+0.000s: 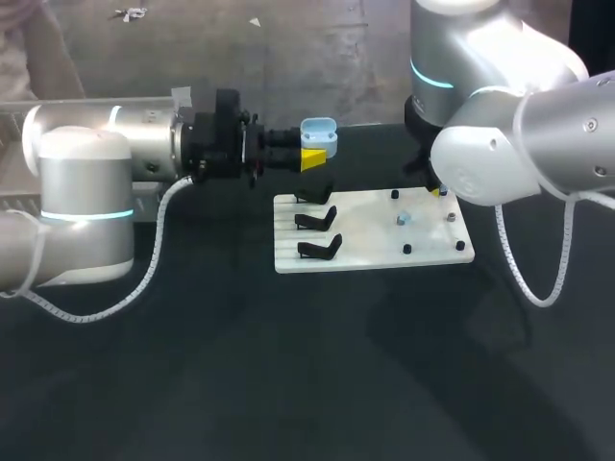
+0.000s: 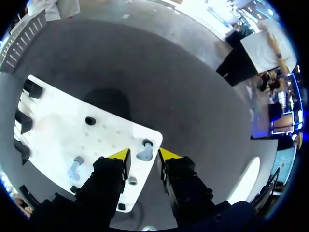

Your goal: Pick up each earbud case from the left stands, insert the matching earbuds, close the lid, and place the case in the box.

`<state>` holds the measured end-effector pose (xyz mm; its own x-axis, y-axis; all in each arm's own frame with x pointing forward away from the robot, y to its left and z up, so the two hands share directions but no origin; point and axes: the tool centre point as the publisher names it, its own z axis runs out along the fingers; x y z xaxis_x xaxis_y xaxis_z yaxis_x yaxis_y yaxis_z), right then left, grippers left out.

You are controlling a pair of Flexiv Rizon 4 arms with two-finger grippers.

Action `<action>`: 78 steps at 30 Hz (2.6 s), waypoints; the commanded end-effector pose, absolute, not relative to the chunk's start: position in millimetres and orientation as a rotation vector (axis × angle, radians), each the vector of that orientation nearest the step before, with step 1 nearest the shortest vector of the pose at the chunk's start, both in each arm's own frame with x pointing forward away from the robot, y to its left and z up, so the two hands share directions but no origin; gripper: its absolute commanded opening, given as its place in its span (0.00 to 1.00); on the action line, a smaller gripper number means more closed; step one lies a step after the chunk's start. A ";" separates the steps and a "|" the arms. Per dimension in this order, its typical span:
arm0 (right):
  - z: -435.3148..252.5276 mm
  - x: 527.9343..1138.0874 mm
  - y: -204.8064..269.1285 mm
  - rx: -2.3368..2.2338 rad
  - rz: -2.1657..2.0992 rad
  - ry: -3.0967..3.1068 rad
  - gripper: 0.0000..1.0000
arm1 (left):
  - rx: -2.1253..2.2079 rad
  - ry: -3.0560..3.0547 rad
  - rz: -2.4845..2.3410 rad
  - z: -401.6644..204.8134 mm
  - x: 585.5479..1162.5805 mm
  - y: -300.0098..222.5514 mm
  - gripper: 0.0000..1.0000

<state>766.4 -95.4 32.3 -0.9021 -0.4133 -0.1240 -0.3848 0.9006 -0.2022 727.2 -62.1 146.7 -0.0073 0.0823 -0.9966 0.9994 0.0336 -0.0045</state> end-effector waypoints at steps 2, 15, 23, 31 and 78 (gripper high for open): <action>32.0 768.4 -94.4 -0.609 -0.262 2.908 0.34 | 1.236 1.286 -1.143 145.8 725.3 -62.1 0.00; 28.3 767.1 -94.4 -0.596 -0.264 2.922 0.07 | 1.236 1.286 -1.143 145.8 725.3 -62.1 0.00; 35.6 764.5 -95.5 -0.584 -0.268 2.925 0.00 | 1.236 1.286 -1.143 145.8 725.3 -62.1 0.00; 71.1 754.8 -88.9 -0.581 -0.261 2.911 0.00 | 1.236 1.286 -1.143 145.8 725.3 -62.1 0.00; 204.9 675.2 23.3 -0.001 -0.049 3.033 0.00 | 1.236 1.286 -1.143 145.8 725.3 -62.1 0.00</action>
<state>678.3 11.3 198.0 -0.9521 -0.2758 -0.1320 -0.2780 0.9606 -0.0018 727.1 -62.0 146.8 -0.0074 0.0824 -0.9966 0.9994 0.0336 -0.0047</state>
